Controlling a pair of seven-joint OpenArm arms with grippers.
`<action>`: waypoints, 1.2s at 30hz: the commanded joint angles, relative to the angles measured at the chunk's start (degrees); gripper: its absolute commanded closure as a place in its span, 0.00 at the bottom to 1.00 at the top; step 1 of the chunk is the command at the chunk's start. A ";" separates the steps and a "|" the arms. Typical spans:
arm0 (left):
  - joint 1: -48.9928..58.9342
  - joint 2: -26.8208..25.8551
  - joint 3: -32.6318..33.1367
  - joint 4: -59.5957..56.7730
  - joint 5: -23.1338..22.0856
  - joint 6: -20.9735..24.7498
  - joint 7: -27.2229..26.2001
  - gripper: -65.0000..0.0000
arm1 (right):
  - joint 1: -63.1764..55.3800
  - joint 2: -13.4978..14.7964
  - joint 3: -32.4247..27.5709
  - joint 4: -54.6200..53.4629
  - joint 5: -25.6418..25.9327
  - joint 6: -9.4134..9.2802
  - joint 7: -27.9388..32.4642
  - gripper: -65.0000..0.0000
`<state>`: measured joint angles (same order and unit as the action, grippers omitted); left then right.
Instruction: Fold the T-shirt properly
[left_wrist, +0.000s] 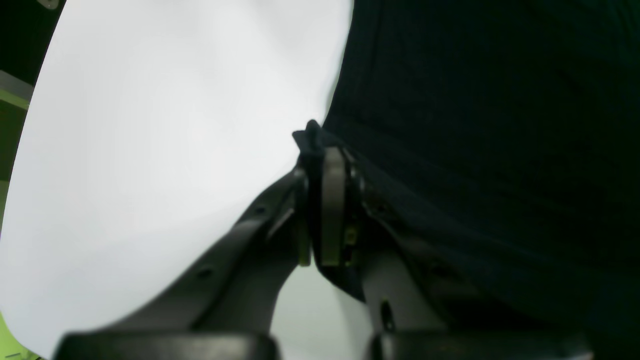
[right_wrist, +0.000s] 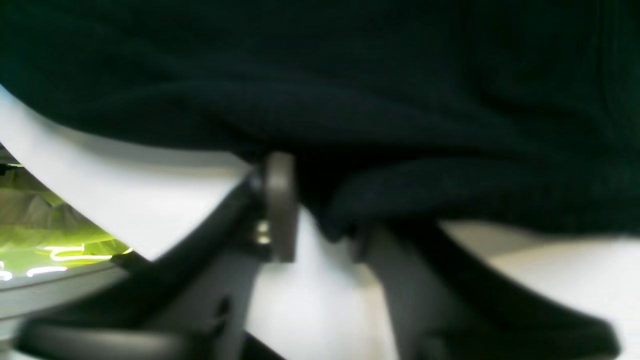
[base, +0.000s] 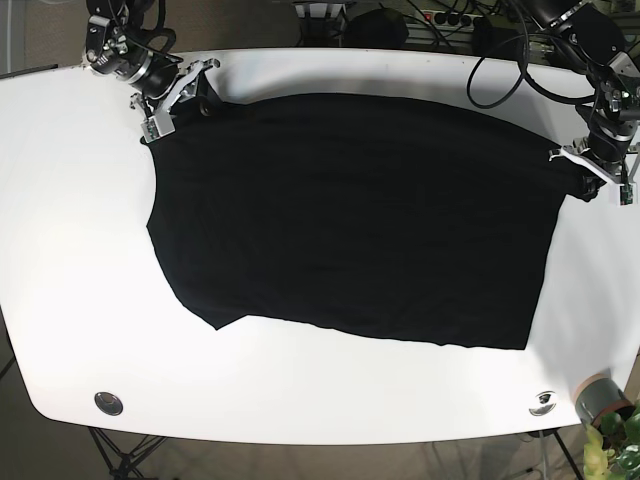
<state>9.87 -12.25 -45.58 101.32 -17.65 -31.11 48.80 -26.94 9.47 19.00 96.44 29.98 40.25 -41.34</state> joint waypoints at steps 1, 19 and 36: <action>-0.33 -1.16 -0.35 1.06 -0.42 0.04 -1.28 1.00 | -1.59 0.33 -0.06 0.30 -0.83 -0.25 -1.60 0.83; -6.31 -0.98 -6.59 1.14 -0.77 -3.48 9.80 1.00 | -8.97 -0.02 1.26 18.24 -0.66 -0.25 -10.22 0.97; -11.49 -0.80 -12.57 6.86 -0.86 -8.89 15.78 1.00 | -11.87 3.32 6.89 19.20 21.85 -0.25 -15.40 0.97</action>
<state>-0.91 -11.90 -58.33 107.02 -17.69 -40.10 66.26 -38.81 12.25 25.56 114.69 50.30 39.68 -57.41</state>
